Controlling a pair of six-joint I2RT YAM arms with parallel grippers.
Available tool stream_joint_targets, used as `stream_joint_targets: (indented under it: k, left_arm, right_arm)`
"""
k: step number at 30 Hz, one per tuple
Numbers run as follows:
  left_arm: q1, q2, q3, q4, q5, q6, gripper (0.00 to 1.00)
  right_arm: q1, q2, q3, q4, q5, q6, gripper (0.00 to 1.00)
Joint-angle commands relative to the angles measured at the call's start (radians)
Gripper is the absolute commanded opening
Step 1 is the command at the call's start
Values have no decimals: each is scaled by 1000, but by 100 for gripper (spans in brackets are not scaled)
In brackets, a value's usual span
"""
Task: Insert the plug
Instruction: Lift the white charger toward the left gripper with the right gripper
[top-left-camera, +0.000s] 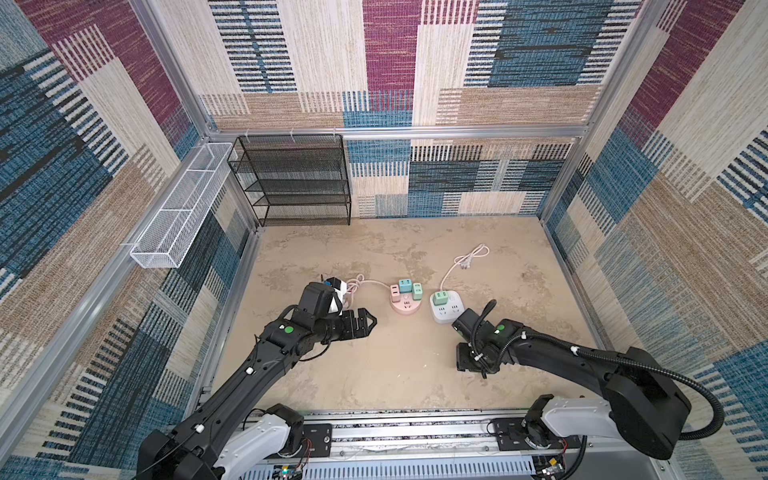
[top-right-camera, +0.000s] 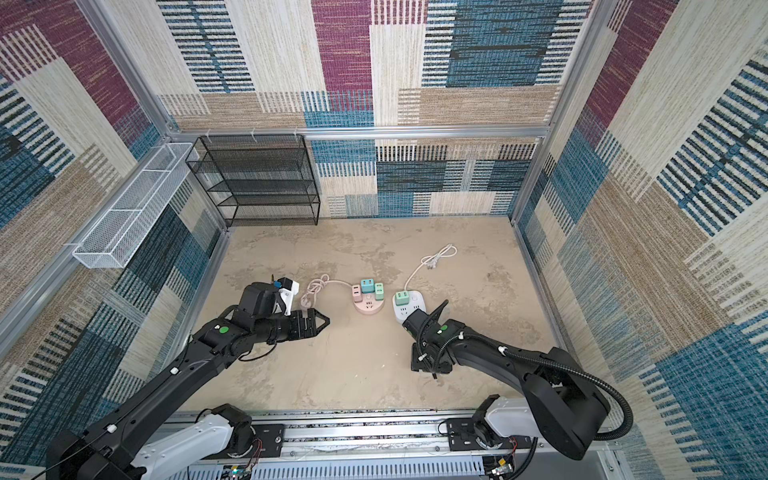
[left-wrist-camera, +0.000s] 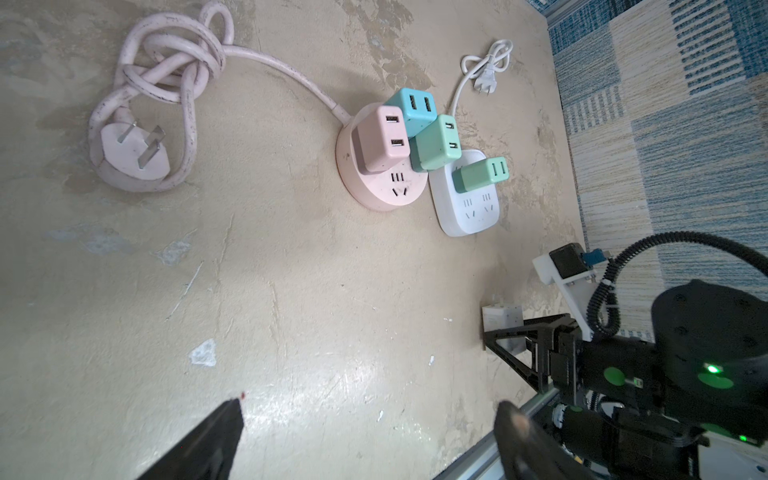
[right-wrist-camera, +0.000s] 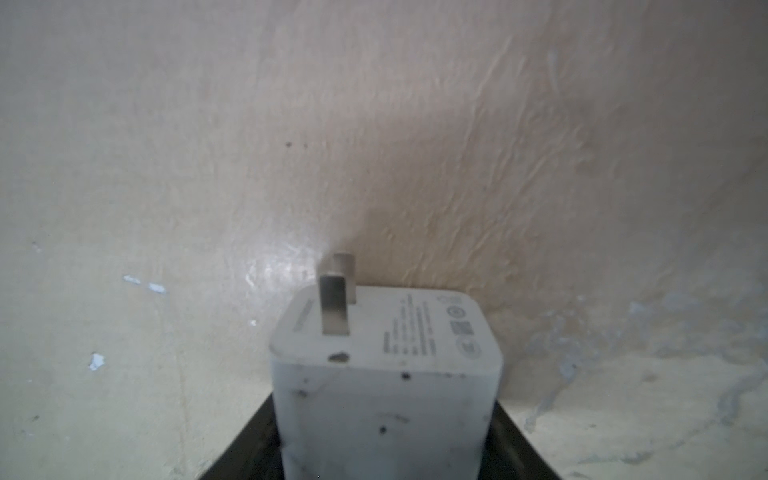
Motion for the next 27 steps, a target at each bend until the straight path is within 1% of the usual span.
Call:
stream_joint_targets:
  k: [1,3,6,9,12,16,19,22,25,27]
  left_arm:
    - [1,1,5,9,1,4,99]
    - [1,3,7,9,2,6,99]
    - [1,7,7,11,1,4,99]
    - [1,7,2,21,-1,0,99]
    - [1,7,1,21,0,0,99]
    - [1,-6,3,19,-3,1,99]
    - [1,-23,-2,13,-4,-1,99]
    - [1,-40,-8,9,6,-6,99]
    - [1,-55,-11,7,33,-16,99]
    - [-1,-61,-11,7,54,-25,99]
  right_arm:
    - [15,-41,30,65,12,-45,0]
    - [49,-83,44,97,24,-60,0]
    - [168,-142,73,146,145,-75,0]
    - [315,-164,95,213,290,-151,0]
    - [390,-164,106,271,354,-225,0]
    - [442,-209,85,397,354,-350,0]
    - [449,-263,63,467,323,-432,0]
    - [451,-275,75,448,290,-490,0]
    - [450,-253,107,381,302,-503,0]
    - [450,-242,122,356,301,-482,0]
